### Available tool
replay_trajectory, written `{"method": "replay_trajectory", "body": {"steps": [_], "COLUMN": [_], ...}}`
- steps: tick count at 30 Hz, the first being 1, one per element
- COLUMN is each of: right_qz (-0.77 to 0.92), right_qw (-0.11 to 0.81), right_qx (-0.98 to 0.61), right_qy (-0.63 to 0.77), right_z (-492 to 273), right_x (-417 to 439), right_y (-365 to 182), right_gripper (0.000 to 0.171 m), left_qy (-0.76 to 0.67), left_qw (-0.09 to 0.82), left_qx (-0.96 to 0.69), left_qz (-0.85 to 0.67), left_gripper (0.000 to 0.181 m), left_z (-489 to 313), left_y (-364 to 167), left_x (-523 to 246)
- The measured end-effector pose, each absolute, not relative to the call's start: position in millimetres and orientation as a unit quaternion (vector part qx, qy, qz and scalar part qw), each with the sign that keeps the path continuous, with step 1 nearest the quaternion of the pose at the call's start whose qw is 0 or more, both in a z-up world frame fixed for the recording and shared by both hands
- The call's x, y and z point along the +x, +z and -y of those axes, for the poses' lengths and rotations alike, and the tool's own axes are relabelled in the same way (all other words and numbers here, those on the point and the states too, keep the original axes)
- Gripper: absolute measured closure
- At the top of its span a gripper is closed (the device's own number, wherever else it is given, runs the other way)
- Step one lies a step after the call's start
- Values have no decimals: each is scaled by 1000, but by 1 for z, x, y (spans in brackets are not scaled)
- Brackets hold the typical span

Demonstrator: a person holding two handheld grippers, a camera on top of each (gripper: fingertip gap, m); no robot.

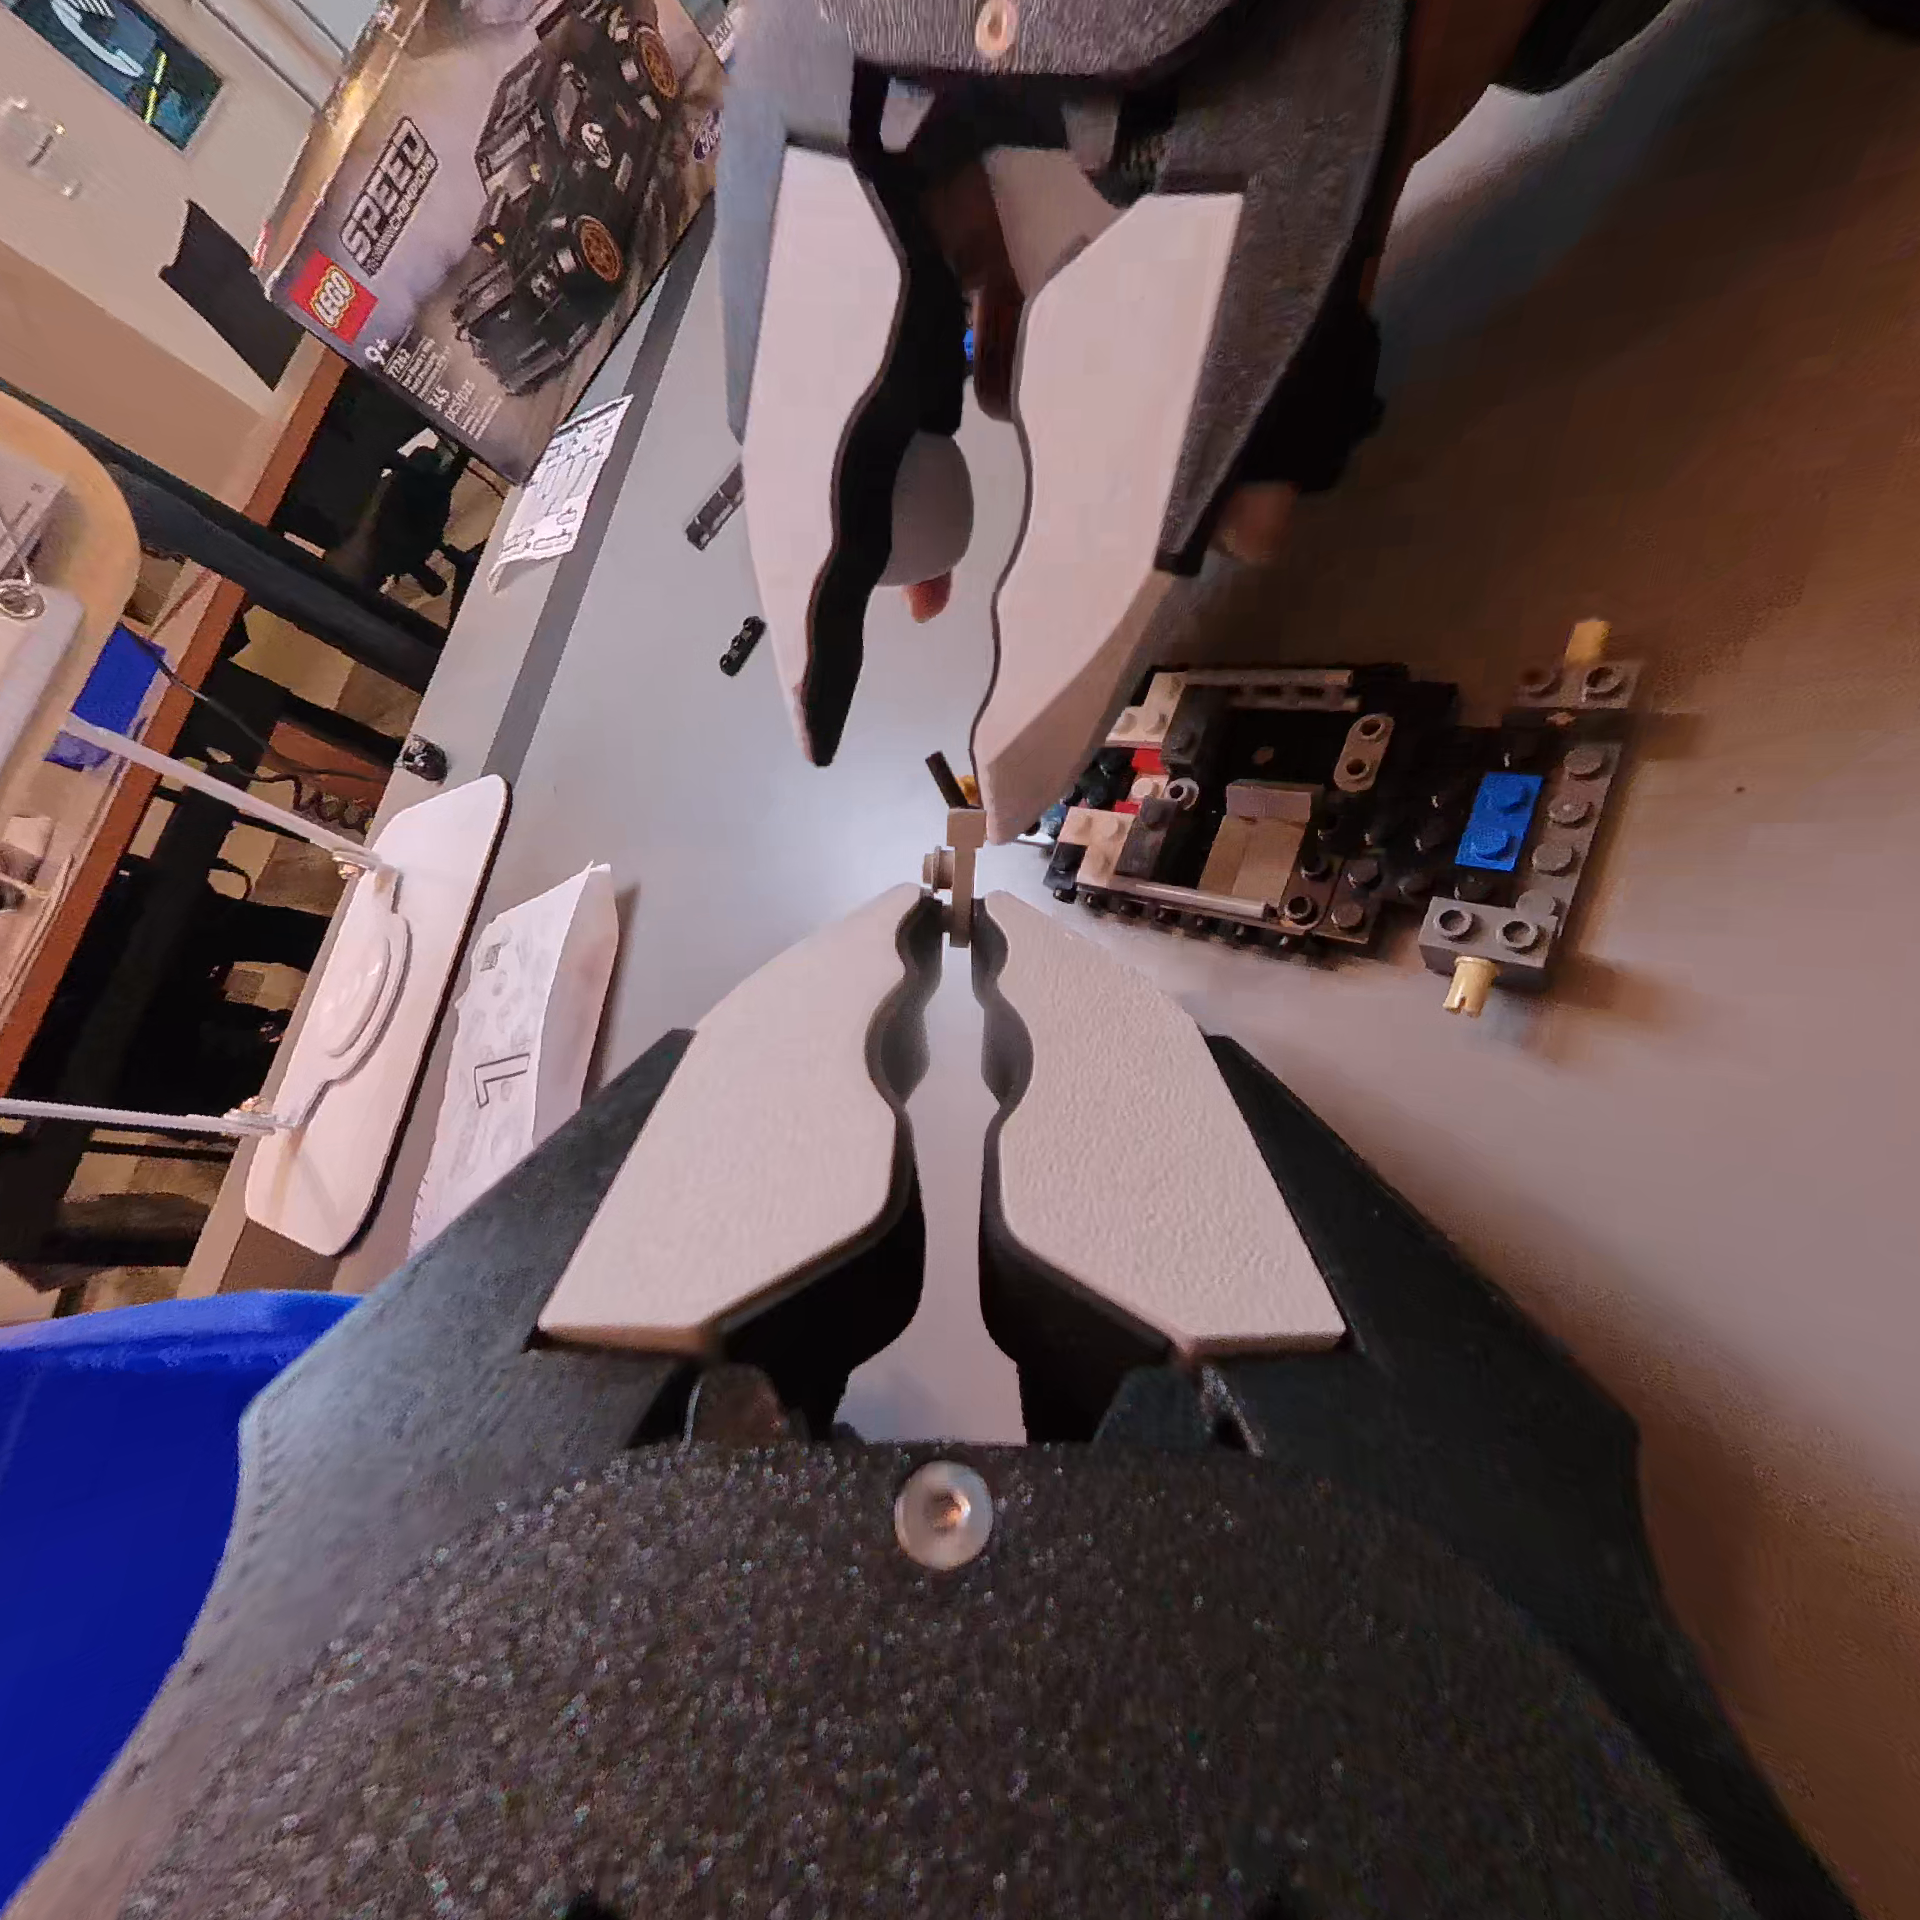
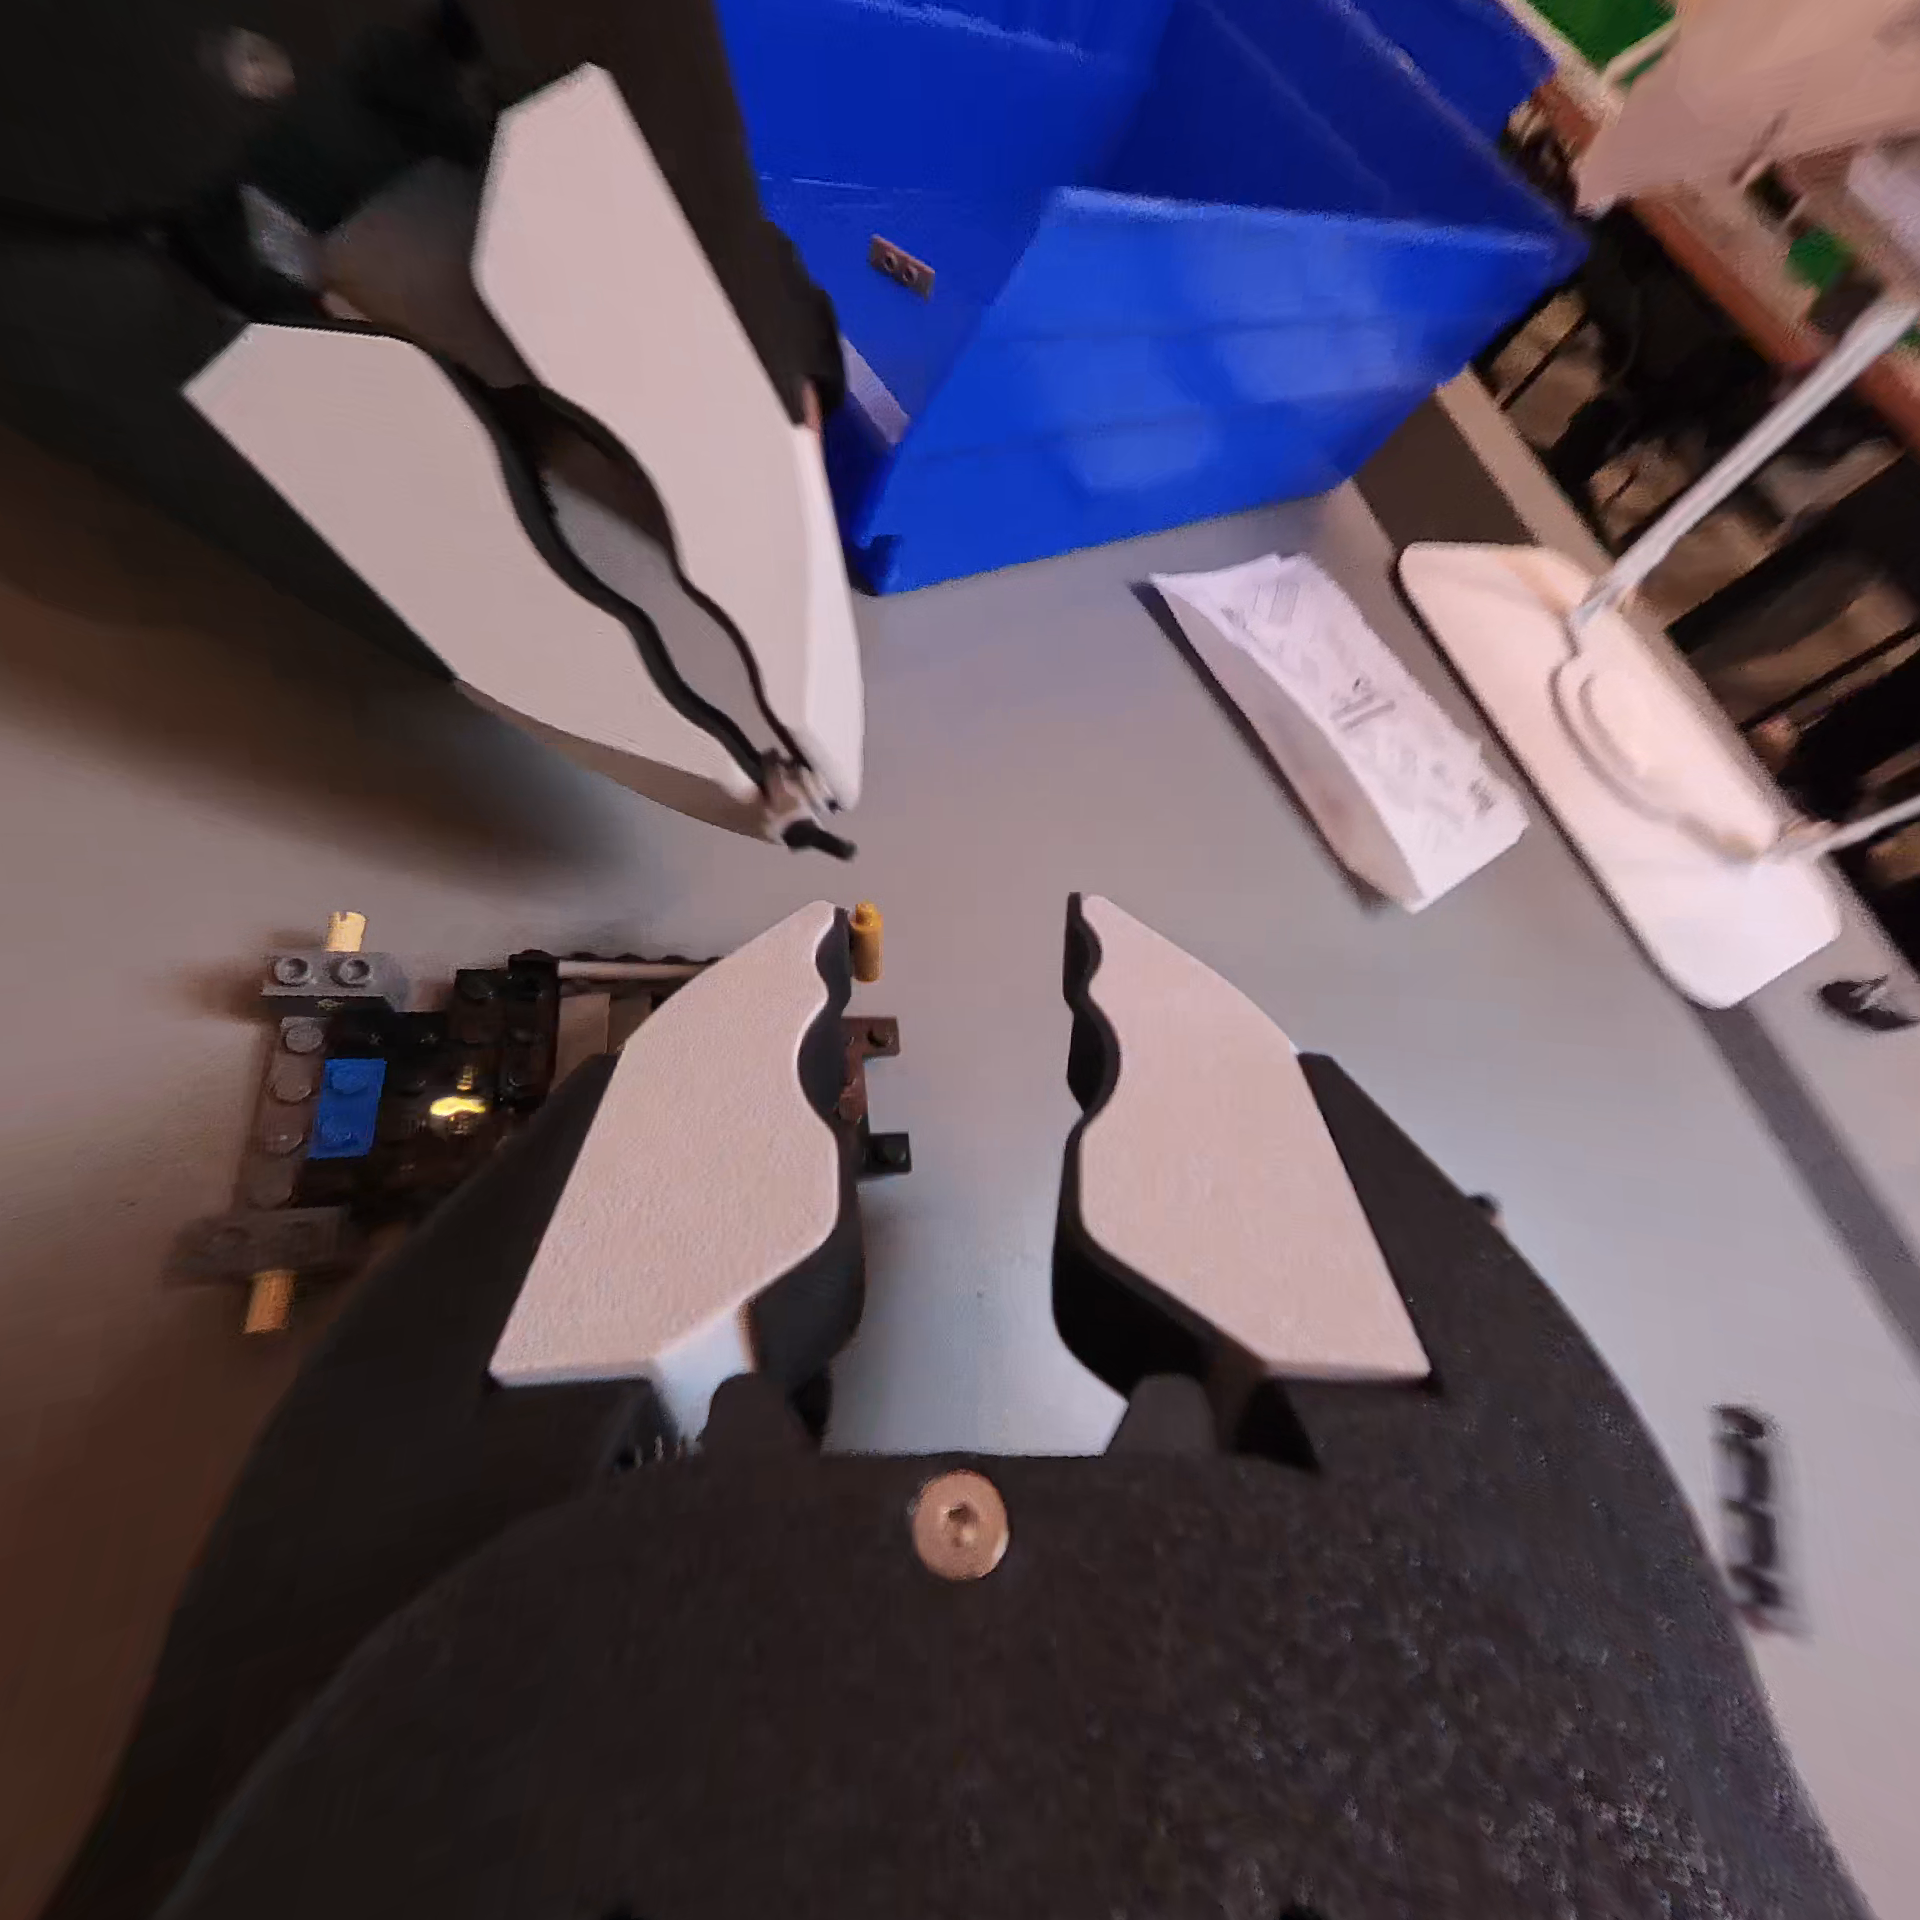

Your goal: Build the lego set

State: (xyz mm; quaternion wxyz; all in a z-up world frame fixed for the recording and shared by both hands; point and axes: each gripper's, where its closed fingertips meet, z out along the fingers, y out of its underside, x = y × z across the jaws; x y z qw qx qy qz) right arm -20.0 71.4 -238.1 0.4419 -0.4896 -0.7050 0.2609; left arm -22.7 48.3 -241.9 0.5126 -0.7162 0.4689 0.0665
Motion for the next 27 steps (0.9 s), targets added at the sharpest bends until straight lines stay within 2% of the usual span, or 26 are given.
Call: {"method": "replay_trajectory", "body": {"steps": [6,10,12,16,18,21,27], "right_qz": [738,740,729,704,692,703,714], "right_qw": [506,520,505,418,412,405,400], "right_qx": [-412,-393,-414,-472,-473,-464,-457], "right_qy": [172,164,206,326,358,356,348], "right_z": [-68,-65,-63,-54,-51,-46,-40], "right_x": [-27,-26,-26,-22,-22,-21,-17], "right_y": [-233,-230,-228,-232,-226,-226,-219], "right_gripper": [132,132,134,145,152,165,168], "left_qy": [125,168,172,187,191,188,129], "left_qw": [484,462,465,485,489,497,512], "left_qx": [-705,-703,-703,-684,-673,-663,-686], "left_qz": [-502,-514,-511,-512,-521,-528,-500], "left_gripper": [176,177,177,177,177,177,175], "left_z": [-59,-64,-64,-63,-61,-59,-55], "left_y": [-253,-262,-260,-250,-248,-245,-239], "left_x": [-30,-38,-40,-39,-36,-31,-29]}}
